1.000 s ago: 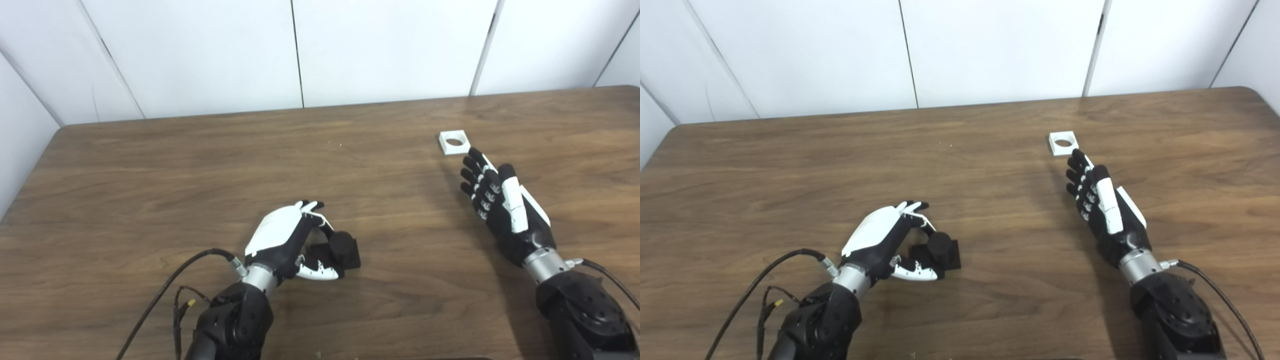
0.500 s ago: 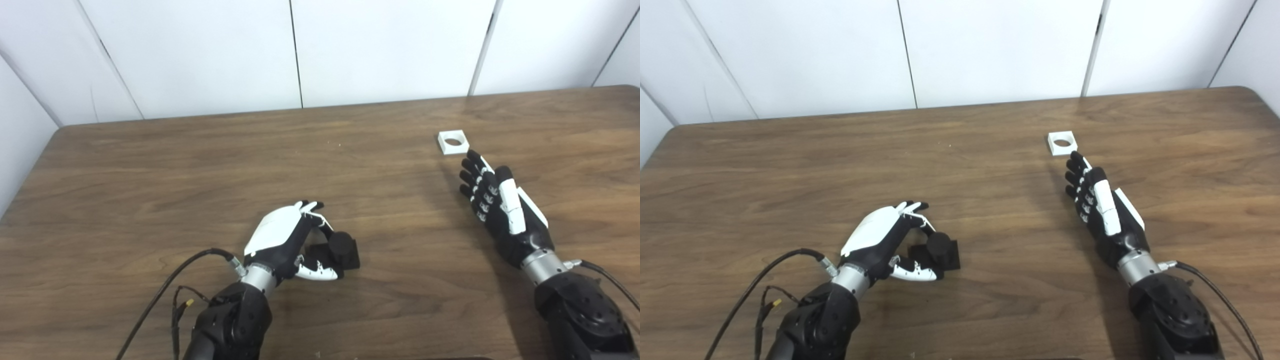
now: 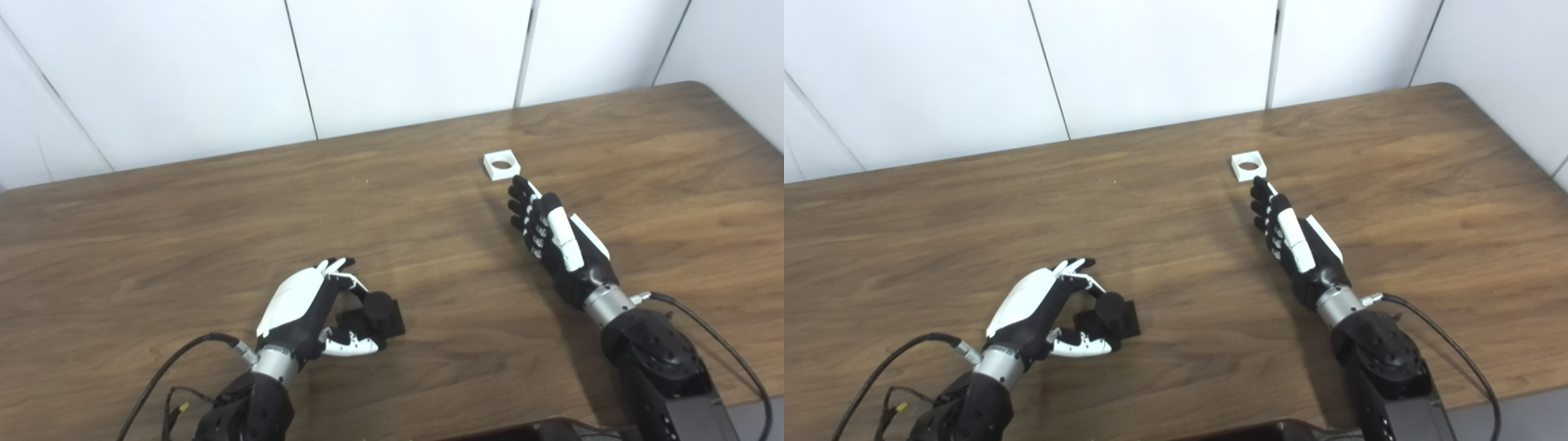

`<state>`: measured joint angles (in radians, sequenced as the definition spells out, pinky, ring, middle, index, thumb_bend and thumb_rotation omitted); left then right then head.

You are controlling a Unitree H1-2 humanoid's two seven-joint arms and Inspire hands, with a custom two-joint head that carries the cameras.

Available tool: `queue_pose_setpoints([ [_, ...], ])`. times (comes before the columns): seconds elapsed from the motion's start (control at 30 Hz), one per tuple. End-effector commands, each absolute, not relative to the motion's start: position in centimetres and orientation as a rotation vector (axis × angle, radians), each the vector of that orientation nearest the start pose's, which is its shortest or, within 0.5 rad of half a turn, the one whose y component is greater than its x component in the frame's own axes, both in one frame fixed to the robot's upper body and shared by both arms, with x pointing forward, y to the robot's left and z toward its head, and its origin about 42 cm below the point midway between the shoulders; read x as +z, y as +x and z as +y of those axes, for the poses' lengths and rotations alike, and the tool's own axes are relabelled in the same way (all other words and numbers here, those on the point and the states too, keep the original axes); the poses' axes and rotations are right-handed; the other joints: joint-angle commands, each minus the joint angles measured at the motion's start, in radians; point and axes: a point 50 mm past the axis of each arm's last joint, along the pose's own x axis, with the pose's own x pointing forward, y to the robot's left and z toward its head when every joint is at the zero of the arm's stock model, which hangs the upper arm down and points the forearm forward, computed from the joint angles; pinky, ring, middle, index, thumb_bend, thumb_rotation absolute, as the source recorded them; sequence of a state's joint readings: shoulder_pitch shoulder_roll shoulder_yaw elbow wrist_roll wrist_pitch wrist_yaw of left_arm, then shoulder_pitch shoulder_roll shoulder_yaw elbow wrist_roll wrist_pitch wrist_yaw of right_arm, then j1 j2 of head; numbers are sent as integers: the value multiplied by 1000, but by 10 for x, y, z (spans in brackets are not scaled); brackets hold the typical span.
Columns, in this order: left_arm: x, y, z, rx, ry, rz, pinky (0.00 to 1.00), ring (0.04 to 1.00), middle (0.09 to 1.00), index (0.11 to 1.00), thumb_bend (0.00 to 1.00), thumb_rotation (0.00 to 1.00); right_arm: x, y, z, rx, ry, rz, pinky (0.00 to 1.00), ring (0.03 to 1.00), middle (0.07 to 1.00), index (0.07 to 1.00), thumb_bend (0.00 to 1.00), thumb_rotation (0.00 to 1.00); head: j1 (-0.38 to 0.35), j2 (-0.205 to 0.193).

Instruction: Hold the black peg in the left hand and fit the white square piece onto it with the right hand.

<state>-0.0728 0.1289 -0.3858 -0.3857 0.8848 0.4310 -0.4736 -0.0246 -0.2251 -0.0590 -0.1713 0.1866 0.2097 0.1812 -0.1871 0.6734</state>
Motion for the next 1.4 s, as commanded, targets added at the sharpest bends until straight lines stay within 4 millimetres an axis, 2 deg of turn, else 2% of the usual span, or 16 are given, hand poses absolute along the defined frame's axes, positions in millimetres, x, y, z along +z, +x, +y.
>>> queue_pose_setpoints([
  [0.0,166,268,150,-461,986,49,1000,1000,954,498,494,81,157,292,-274,177,-39,-51,1000,1000,1000,1000,639,1000,-1,0],
  [0.5,163,270,150,-447,984,41,1000,1000,951,497,495,78,161,298,-277,181,-47,-61,1000,1000,1000,1000,668,1000,11,-7],
  [0.63,163,269,149,-444,984,38,999,1000,949,497,495,79,167,298,-280,177,-64,-76,1000,1000,1000,1000,638,1000,34,-8],
  [0.83,164,269,149,-446,992,33,1000,1000,949,497,494,80,183,307,-285,140,-150,-121,1000,1000,1000,1000,627,899,41,-10],
  [0.97,164,270,149,-444,995,37,1000,1000,948,497,494,80,197,313,-289,132,-221,-150,1000,1000,1000,1000,600,730,41,-10],
  [1.13,162,269,149,-440,992,38,1000,1000,945,497,495,78,217,325,-297,105,-293,-177,1000,1000,1000,993,617,543,43,-5],
  [1.37,161,269,148,-432,997,35,1000,1000,945,498,495,78,247,347,-305,70,-436,-195,1000,1000,1000,940,677,487,49,-5],
])
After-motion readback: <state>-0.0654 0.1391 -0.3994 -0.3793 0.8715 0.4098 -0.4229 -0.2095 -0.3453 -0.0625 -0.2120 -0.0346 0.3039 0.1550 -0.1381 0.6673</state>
